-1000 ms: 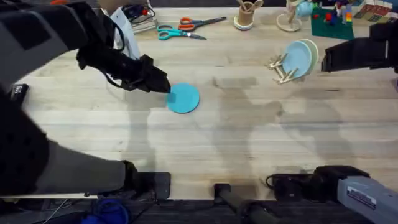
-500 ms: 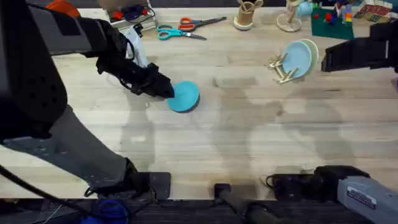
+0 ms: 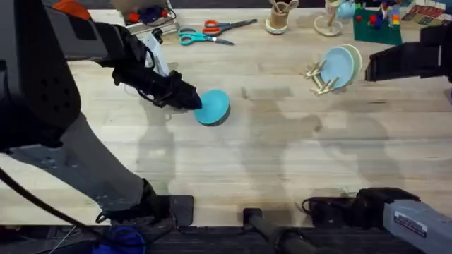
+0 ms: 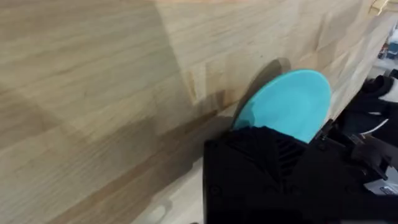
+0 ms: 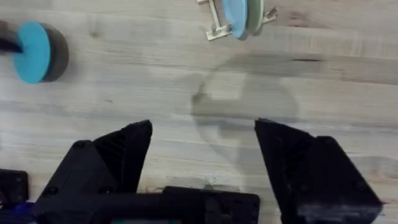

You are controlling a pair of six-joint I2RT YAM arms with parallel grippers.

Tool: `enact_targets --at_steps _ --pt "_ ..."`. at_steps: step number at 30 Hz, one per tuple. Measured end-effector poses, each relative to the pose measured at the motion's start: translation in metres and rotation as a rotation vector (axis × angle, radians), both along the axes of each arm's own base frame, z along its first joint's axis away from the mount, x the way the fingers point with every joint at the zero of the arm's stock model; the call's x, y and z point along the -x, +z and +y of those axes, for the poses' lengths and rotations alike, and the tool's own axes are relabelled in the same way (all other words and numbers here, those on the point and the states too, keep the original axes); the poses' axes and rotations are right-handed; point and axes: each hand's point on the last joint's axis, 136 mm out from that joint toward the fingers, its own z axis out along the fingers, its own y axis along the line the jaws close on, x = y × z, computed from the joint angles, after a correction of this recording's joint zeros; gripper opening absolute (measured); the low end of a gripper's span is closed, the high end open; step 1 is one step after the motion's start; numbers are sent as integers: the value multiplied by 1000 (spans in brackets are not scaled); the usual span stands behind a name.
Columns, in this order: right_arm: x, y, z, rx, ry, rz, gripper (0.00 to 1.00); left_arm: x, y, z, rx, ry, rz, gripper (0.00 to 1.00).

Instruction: Pick up the plates from the table one by one and place each into a slot on the dish rack.

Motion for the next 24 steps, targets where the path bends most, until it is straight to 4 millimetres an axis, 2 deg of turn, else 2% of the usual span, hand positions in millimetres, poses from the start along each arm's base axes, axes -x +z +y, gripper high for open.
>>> enact_targets --at_steps 16,24 --pt "0 0 0 -1 1 -1 995 -7 0 -1 8 2 -34 41" --pt "0 2 13 -68 35 -2 994 -10 0 -3 26 6 -57 41"
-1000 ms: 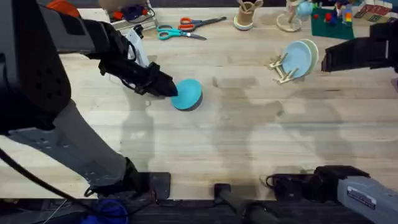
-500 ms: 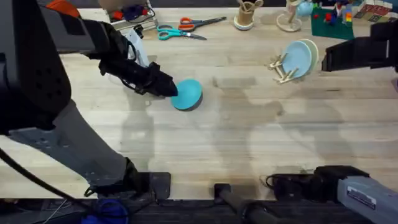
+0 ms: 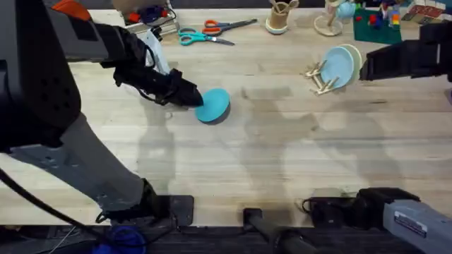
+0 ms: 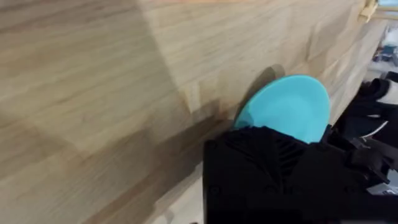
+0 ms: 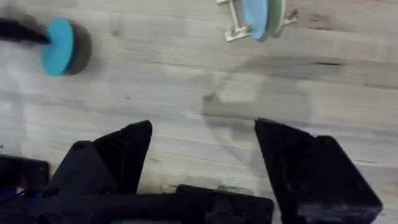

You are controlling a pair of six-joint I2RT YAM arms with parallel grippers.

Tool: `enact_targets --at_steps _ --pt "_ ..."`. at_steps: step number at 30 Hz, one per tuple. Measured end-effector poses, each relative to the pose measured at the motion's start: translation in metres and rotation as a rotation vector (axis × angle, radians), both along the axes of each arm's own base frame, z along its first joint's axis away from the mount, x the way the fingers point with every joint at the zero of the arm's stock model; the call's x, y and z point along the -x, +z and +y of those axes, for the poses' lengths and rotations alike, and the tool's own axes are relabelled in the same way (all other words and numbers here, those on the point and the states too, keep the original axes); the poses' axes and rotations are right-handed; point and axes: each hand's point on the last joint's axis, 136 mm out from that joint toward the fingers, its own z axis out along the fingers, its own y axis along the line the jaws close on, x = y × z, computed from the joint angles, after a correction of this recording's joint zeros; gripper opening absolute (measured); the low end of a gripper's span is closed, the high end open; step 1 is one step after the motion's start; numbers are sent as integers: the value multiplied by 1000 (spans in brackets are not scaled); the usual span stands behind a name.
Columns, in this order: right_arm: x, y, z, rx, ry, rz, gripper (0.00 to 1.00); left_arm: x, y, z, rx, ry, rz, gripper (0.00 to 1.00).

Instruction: Pick up the plates from the table one by one and place each into a slot on the dish rack.

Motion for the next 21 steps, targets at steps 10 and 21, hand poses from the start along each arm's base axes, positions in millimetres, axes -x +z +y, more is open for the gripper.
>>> enact_targets --at_steps 10,21 --pt "-5 -6 11 -57 28 37 995 5 -2 -12 105 16 -32 41" --pt "-11 -13 13 -67 31 73 993 6 -2 -14 116 18 -29 41"
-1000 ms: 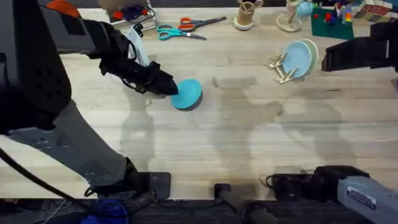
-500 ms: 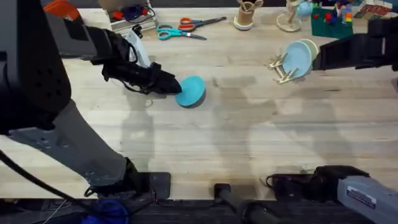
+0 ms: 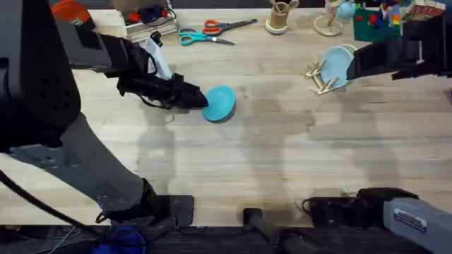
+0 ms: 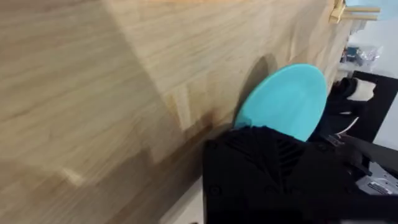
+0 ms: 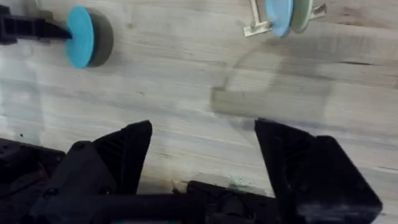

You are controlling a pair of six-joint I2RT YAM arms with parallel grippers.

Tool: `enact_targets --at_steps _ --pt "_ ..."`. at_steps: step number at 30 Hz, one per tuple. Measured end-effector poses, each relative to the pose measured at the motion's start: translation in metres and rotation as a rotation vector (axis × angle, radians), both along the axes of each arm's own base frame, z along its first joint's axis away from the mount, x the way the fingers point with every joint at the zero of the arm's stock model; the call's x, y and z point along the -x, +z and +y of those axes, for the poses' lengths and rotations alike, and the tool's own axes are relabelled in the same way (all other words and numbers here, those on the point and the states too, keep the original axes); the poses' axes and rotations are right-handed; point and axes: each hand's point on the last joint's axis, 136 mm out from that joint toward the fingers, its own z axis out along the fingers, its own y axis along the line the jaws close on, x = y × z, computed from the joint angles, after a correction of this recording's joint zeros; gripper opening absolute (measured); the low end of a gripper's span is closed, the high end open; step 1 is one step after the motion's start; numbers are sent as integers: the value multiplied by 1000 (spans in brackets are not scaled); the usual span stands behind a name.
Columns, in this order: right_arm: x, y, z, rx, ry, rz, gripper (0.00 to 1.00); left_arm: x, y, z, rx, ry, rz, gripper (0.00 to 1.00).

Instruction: Pick up the plates from the table one by one and place each into a slot on the dish rack.

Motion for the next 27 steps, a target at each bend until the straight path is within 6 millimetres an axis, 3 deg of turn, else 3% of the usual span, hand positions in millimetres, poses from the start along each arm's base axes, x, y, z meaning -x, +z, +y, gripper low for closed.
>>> enact_targets --at_steps 20,27 --pt "0 0 1 -16 -29 8 994 0 0 0 0 0 0 41" --pt "0 0 1 -61 -129 31 995 0 0 0 0 0 0 41"
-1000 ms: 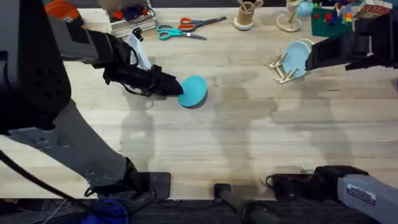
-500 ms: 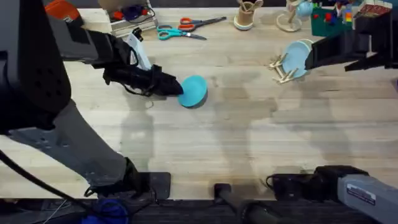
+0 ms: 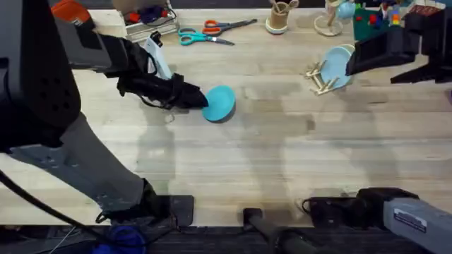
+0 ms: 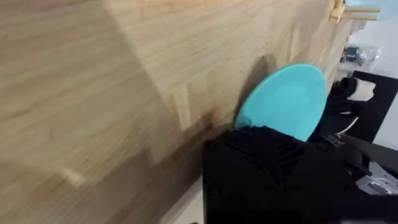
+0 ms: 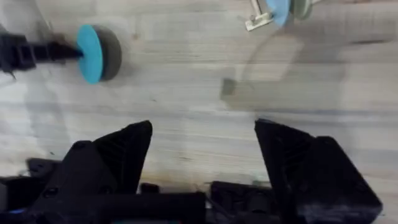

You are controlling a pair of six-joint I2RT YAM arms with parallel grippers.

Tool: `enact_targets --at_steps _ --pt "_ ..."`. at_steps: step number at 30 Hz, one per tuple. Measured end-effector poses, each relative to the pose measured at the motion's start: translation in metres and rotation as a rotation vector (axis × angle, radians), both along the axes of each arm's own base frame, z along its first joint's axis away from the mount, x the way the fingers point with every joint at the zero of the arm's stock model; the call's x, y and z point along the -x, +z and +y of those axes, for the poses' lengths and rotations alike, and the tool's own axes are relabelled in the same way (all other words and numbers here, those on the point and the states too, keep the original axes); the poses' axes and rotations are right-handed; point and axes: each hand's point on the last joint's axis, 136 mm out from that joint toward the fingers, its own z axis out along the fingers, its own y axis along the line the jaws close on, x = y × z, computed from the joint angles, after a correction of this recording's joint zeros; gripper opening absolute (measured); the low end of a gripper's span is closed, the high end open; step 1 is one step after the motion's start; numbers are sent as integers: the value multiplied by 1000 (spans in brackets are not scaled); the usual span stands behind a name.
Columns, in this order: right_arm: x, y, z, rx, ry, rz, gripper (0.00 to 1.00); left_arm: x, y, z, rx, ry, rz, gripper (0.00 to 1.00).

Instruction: Pick up the plates from the table one by one and place each into a slot on the dish rack.

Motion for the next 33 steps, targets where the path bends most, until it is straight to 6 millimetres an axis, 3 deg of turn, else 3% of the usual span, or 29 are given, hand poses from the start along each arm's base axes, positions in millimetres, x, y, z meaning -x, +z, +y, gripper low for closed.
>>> enact_targets --at_steps 6,16,26,33 --pt "-12 0 15 -105 -52 18 995 0 0 0 0 0 -2 41" --pt "-53 -21 72 -239 39 82 993 0 0 0 0 0 -3 41" --pt "-77 -70 131 -246 122 202 995 0 0 0 0 0 -3 41" --pt "-82 -112 157 -218 156 304 995 0 0 0 0 0 -3 42"
